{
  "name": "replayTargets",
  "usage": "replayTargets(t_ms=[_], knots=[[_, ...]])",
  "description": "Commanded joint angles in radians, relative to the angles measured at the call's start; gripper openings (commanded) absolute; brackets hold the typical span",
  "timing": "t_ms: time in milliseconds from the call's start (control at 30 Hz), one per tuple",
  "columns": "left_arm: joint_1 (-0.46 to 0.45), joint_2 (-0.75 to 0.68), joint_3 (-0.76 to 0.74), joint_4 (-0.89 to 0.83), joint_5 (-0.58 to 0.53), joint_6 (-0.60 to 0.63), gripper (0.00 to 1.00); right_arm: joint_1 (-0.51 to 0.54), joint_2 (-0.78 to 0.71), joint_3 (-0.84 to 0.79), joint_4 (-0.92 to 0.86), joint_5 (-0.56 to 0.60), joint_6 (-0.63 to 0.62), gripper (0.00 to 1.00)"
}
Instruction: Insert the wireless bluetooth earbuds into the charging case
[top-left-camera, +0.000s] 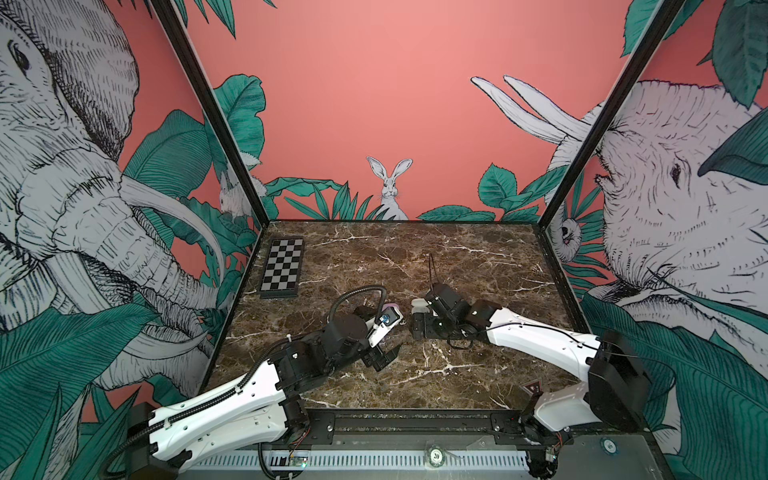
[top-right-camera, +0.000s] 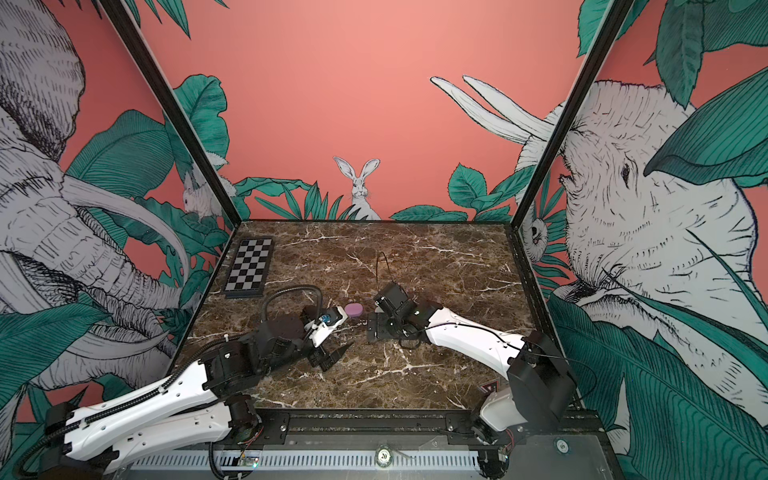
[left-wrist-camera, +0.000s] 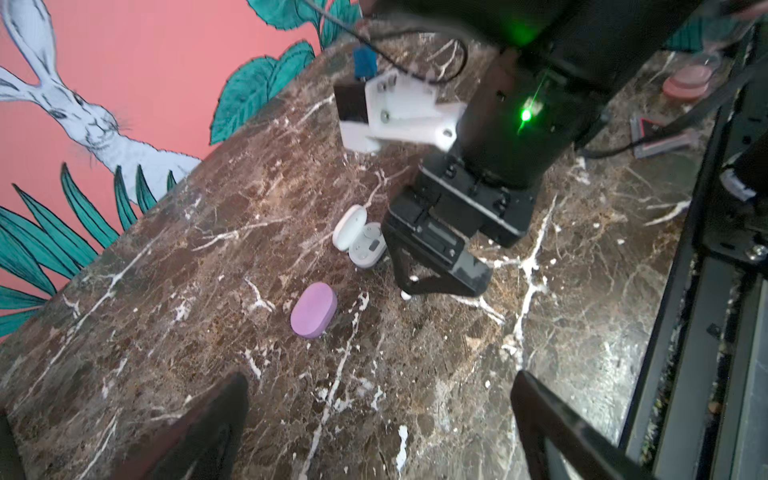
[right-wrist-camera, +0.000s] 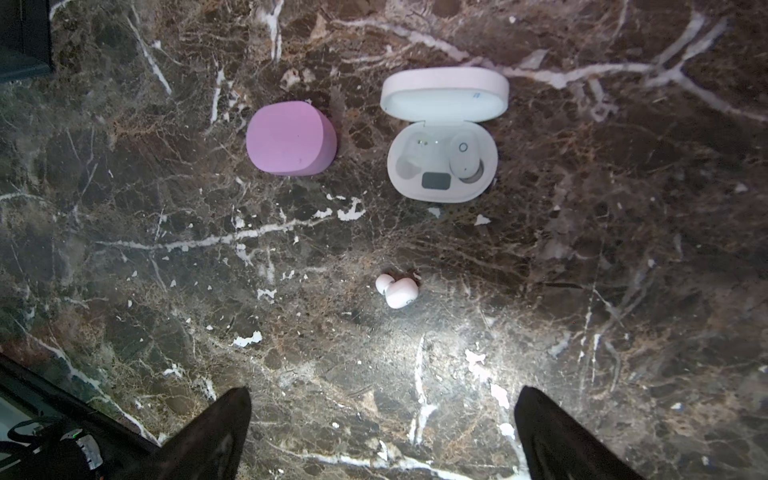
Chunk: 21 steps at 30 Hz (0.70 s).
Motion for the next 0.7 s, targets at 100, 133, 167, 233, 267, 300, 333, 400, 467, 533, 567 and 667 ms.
replayTargets(t_ms=[100, 133, 167, 233, 267, 300, 333, 400, 467, 533, 567, 667], knots=[[-0.003, 0.047, 0.046, -0.055, -0.063, -0.028, 0.99, 0.005, -0.037, -0.032, 0.020, 0.043, 0.018, 0.98], [-0.003, 0.056, 0.052, -0.059, -0.080, -0.030, 0.99, 0.006, -0.036, -0.028, 0.013, 0.050, 0.017, 0.98], [-0.003, 0.067, 0.059, -0.071, -0.080, -0.026, 0.99, 0.006, -0.033, -0.025, 0.004, 0.056, 0.016, 0.98], [-0.003, 0.093, 0.076, -0.093, -0.073, -0.021, 0.99, 0.006, -0.030, -0.022, -0.003, 0.063, 0.011, 0.98], [-0.003, 0.105, 0.081, -0.100, -0.073, -0.026, 0.99, 0.006, -0.029, -0.021, -0.003, 0.067, 0.015, 0.98], [-0.003, 0.117, 0.087, -0.107, -0.071, -0.029, 0.99, 0.006, -0.029, -0.022, -0.004, 0.070, 0.019, 0.98], [-0.003, 0.131, 0.093, -0.117, -0.063, -0.032, 0.99, 0.006, -0.029, -0.022, -0.006, 0.073, 0.021, 0.98], [-0.003, 0.156, 0.110, -0.138, -0.025, -0.037, 0.99, 0.006, -0.027, -0.023, -0.009, 0.076, 0.024, 0.98], [-0.003, 0.171, 0.117, -0.145, 0.005, -0.044, 0.99, 0.006, -0.024, -0.028, -0.004, 0.074, 0.028, 0.98], [-0.003, 0.180, 0.116, -0.147, 0.031, -0.042, 0.99, 0.006, -0.021, -0.036, 0.007, 0.067, 0.034, 0.98], [-0.003, 0.182, 0.113, -0.143, 0.033, -0.041, 0.99, 0.007, -0.017, -0.040, 0.012, 0.062, 0.037, 0.98], [-0.003, 0.181, 0.098, -0.129, 0.038, -0.031, 0.99, 0.006, -0.005, -0.043, 0.021, 0.051, 0.039, 0.98]])
